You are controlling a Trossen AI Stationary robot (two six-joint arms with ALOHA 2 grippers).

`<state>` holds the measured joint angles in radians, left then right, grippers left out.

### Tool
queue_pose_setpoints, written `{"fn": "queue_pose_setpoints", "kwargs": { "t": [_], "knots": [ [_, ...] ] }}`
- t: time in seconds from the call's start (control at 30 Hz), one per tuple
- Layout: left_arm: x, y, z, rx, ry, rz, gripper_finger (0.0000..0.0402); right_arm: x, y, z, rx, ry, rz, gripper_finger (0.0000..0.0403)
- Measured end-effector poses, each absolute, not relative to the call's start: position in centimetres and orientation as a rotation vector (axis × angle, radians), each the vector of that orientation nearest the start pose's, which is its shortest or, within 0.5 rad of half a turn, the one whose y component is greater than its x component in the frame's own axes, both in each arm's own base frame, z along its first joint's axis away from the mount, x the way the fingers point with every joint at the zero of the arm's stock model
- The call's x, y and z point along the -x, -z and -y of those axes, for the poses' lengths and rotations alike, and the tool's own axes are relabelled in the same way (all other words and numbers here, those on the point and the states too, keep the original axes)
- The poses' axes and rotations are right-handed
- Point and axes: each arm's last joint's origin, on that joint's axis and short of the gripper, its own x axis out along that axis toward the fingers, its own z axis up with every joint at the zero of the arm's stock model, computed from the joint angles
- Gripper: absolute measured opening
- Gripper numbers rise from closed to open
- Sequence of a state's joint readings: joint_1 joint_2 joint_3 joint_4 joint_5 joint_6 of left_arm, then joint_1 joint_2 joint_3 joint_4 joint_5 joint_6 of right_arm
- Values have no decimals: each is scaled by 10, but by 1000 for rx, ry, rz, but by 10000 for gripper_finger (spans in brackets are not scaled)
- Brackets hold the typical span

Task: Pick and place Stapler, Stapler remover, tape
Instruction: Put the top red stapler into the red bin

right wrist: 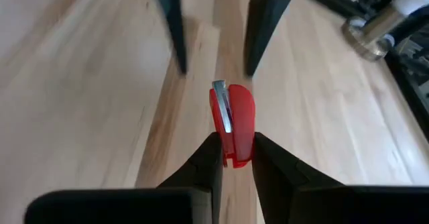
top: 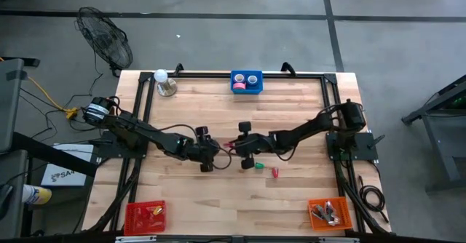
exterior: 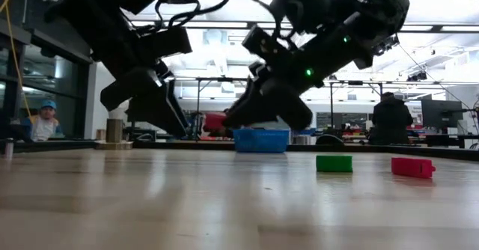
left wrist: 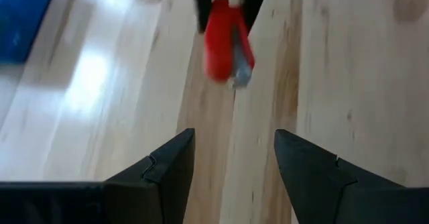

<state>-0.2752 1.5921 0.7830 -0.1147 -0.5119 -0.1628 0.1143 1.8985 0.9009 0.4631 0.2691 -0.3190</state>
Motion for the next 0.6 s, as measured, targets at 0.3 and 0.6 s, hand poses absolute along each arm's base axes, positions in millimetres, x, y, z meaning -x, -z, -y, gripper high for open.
{"fn": "queue_pose_setpoints", "kwargs": {
  "t": [0.3, 0.6],
  "knots": [
    [-294, -164, 68, -276, -264, -752, 199, -369, -134, -36, 400, 34, -535, 57],
    [-295, -165, 68, -291, -247, -734, 199, -371, -138, -36, 388, 22, -493, 57]
  ]
}}
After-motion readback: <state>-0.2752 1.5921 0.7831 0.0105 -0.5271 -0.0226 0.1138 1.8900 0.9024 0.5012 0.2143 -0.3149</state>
